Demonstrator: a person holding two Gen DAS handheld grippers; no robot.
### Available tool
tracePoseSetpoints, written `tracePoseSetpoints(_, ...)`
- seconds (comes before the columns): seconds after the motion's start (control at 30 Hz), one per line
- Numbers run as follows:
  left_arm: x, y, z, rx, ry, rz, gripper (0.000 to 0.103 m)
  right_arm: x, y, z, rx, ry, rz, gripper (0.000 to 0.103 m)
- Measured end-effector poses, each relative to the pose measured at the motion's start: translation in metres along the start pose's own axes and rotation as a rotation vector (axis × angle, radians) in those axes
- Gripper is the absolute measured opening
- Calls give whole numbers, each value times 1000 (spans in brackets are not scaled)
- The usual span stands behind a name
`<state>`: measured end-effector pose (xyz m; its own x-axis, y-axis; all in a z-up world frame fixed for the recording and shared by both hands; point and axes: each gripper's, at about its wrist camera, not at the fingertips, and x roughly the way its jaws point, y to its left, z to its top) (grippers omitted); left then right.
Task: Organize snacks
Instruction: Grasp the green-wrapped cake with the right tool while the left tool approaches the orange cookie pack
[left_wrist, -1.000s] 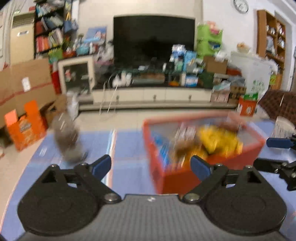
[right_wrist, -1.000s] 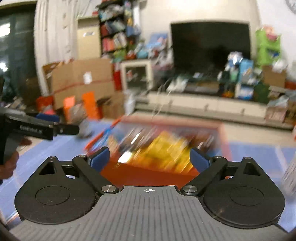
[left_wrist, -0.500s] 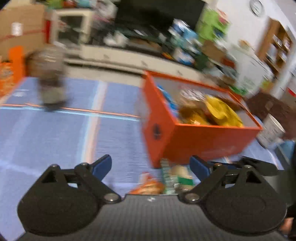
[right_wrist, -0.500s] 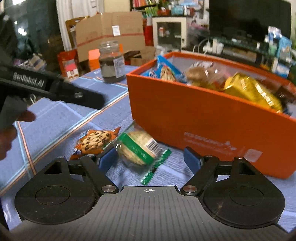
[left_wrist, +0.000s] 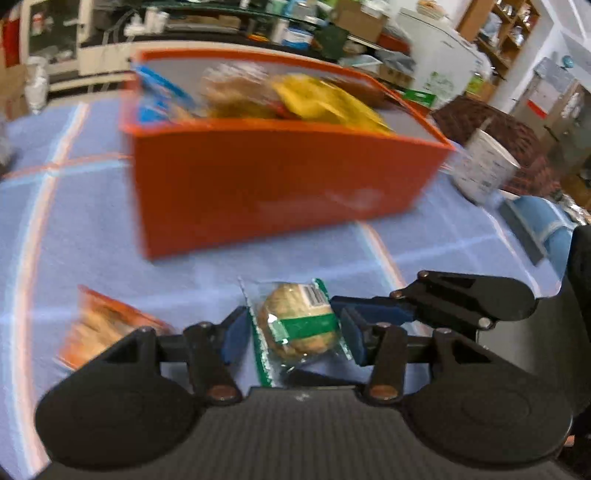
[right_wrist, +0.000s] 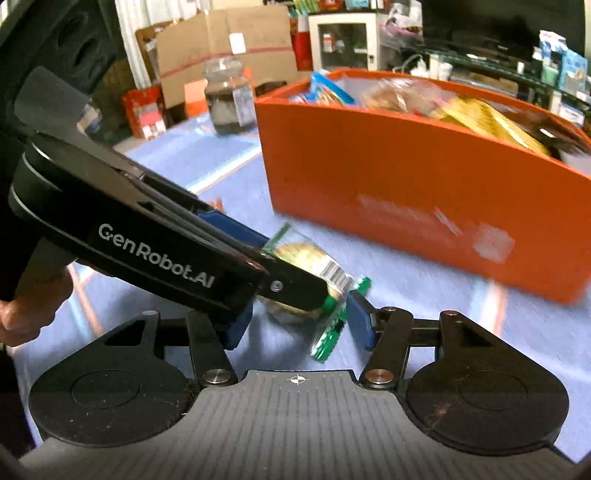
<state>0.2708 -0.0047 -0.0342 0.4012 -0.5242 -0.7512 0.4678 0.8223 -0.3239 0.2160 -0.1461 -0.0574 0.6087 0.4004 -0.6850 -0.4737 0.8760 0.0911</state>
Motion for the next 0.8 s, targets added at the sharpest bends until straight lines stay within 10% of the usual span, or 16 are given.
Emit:
tracePoseSetpoints(0.27, 31, -99, -32, 90, 5, -81, 51, -76, -19, -65, 15, 52, -144, 68)
tracePoseSetpoints(0.43, 9, -116, -32, 198, -78, 84, 71, -96, -44, -84, 58, 38, -148, 71)
tracePoseSetpoints(0.67, -65, -24, -20, 171, -230, 428, 93, -82, -65, -60, 40, -18, -143, 83)
tracePoseSetpoints(0.8, -65, 51, -10, -54, -207, 422, 93, -62, -74, -48, 137, -7, -74, 84)
